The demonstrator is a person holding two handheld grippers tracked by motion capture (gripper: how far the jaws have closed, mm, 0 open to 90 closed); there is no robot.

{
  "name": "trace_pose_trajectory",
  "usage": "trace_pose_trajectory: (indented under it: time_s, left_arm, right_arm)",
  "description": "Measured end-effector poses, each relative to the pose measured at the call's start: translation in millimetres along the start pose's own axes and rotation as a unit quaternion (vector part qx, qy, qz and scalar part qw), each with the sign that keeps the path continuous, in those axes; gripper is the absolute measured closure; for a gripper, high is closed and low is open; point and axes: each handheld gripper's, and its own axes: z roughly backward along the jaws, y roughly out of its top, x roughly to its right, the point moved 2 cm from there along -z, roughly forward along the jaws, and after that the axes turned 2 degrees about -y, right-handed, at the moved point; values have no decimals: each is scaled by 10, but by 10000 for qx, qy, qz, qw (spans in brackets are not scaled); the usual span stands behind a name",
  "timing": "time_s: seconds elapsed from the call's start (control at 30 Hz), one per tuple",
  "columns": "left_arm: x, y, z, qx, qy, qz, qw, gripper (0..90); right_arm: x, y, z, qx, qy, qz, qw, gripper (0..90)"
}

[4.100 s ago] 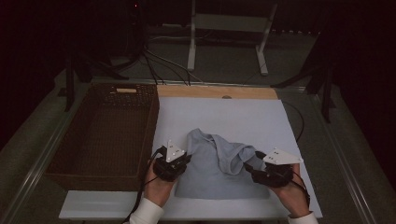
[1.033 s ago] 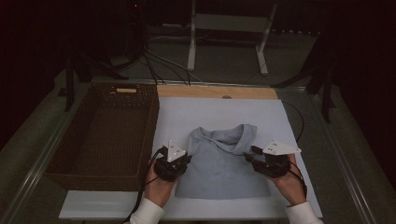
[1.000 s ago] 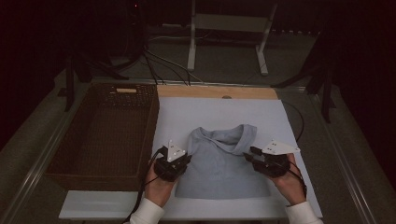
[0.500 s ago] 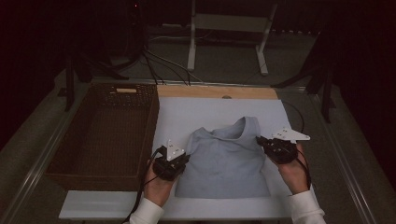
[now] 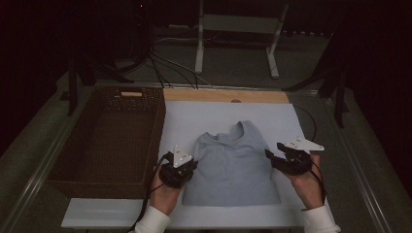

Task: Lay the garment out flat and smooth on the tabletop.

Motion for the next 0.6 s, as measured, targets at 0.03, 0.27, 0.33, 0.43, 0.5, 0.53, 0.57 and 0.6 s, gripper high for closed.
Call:
trace_pose_trajectory:
  time_s: [0.03, 0.27, 0.33, 0.43, 0.5, 0.53, 0.57, 0.6]
  left_arm:
    - [1, 0, 0, 2, 0, -3, 10000, 839]
    - [-1, -1, 1, 17, -8, 2, 10000, 837]
    - [-2, -3, 0, 24, -8, 6, 10000, 837]
    - [-3, -1, 4, 31, -9, 8, 10000, 837]
    - [-1, 1, 7, 48, -8, 12, 10000, 836]
    - [0, 2, 8, 49, -8, 12, 10000, 835]
    - [0, 2, 11, 42, -4, 2, 10000, 835]
    - [1, 2, 13, 52, 2, -5, 10000, 835]
  right_arm:
    - [-14, -25, 10, -26, -4, 23, 10000, 417]
    - [-88, -220, 50, -206, 34, -43, 9998, 358]
    - [-126, -305, 51, -348, 89, -73, 9993, 392]
    - [-176, -382, 53, -491, 31, -46, 9988, 411]
    - [-202, -422, 54, -549, 81, -44, 9984, 409]
    - [-210, -439, 53, -575, 86, -41, 9983, 407]
    - [-216, -453, 50, -610, 101, -47, 9981, 401]
    - [-222, -465, 50, -649, 98, -85, 9978, 390]
